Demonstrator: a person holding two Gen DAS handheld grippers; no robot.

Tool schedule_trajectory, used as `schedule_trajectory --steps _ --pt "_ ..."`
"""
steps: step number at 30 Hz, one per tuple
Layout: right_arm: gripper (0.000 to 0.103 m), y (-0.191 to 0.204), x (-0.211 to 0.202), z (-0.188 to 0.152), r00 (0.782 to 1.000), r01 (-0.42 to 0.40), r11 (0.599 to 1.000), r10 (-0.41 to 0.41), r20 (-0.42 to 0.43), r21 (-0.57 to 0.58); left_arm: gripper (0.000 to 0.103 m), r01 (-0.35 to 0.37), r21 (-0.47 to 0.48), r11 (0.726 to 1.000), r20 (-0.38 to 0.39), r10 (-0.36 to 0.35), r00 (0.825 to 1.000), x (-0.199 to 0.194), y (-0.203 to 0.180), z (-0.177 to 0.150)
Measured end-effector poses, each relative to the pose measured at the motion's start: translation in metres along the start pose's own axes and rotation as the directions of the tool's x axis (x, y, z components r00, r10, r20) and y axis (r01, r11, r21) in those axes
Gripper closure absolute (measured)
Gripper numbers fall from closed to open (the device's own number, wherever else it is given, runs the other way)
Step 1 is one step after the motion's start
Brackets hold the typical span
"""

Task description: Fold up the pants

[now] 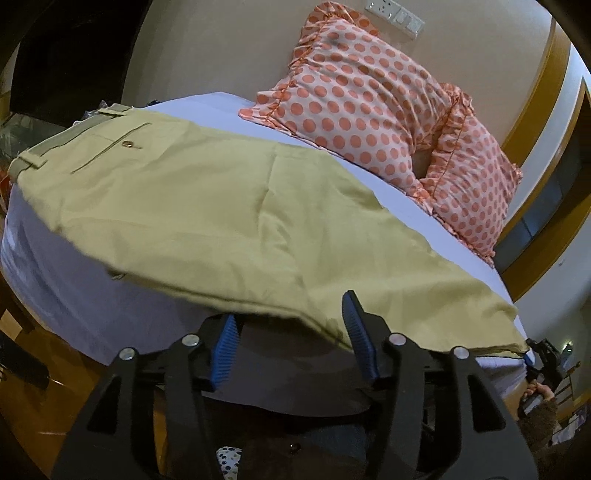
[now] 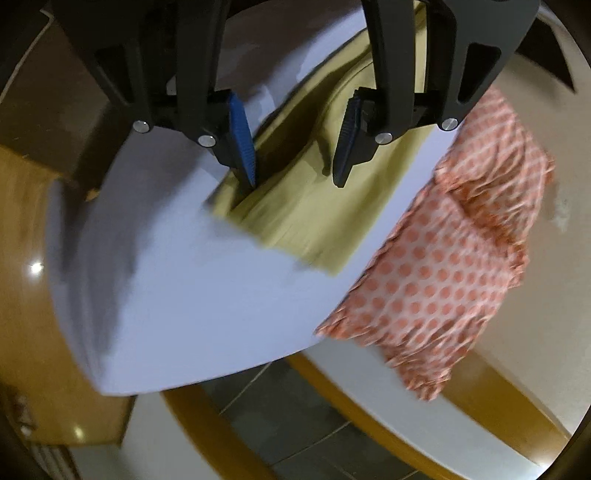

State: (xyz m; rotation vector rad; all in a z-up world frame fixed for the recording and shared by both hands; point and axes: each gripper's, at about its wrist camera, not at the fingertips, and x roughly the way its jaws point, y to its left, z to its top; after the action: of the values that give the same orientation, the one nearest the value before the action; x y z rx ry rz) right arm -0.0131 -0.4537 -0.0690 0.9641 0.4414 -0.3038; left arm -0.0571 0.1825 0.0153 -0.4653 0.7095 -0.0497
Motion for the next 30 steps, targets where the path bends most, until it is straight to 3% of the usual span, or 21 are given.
schedule_trajectory --steps 4,6,9,15,18,20,23,26,30 --pt "0.059 0.01 0.0 -0.012 0.999 -0.035 0.999 0.035 -0.022 -0.035 0.046 0.005 -0.019 1.0 0.019 -0.004 1.0 -0.011 0.01 -0.004" --pt "0.059 0.014 -0.005 -0.016 1.0 -0.001 0.999 0.0 -0.004 -0.052 0.046 0.004 -0.029 1.0 0.026 -0.004 1.0 -0.015 0.014 -0.005" --pt "0.058 0.01 -0.02 -0.02 0.993 0.074 0.997 -0.07 0.096 -0.034 0.045 0.007 -0.03 1.0 0.041 -0.006 0.999 -0.02 0.016 -0.006" --pt "0.053 0.006 -0.019 -0.02 0.983 0.119 0.993 -0.116 0.145 -0.016 0.043 0.008 -0.021 1.0 0.049 -0.007 0.999 -0.022 0.017 -0.006" --pt "0.053 0.011 -0.011 -0.023 0.988 0.091 0.994 -0.083 0.134 -0.055 0.042 0.016 -0.025 1.0 0.047 -0.014 0.999 -0.021 0.019 -0.007" --pt "0.054 0.013 -0.007 -0.026 0.996 0.026 0.998 -0.021 0.089 -0.063 0.041 0.016 -0.027 0.999 0.049 -0.015 0.999 -0.021 0.022 -0.006" --pt "0.095 0.01 0.007 -0.032 0.999 -0.05 0.998 0.05 0.01 -0.038 0.04 0.021 -0.035 0.999 0.054 -0.019 0.998 -0.02 0.024 -0.007" --pt "0.097 0.018 0.01 -0.035 0.997 -0.074 0.996 0.076 0.032 -0.054 0.04 0.019 -0.041 0.999 0.059 -0.016 0.998 -0.021 0.026 -0.008" --pt "0.097 0.085 0.007 -0.029 0.976 -0.208 0.964 0.215 0.026 -0.168 0.037 0.014 -0.047 0.999 0.085 -0.01 0.996 -0.026 0.03 -0.009"
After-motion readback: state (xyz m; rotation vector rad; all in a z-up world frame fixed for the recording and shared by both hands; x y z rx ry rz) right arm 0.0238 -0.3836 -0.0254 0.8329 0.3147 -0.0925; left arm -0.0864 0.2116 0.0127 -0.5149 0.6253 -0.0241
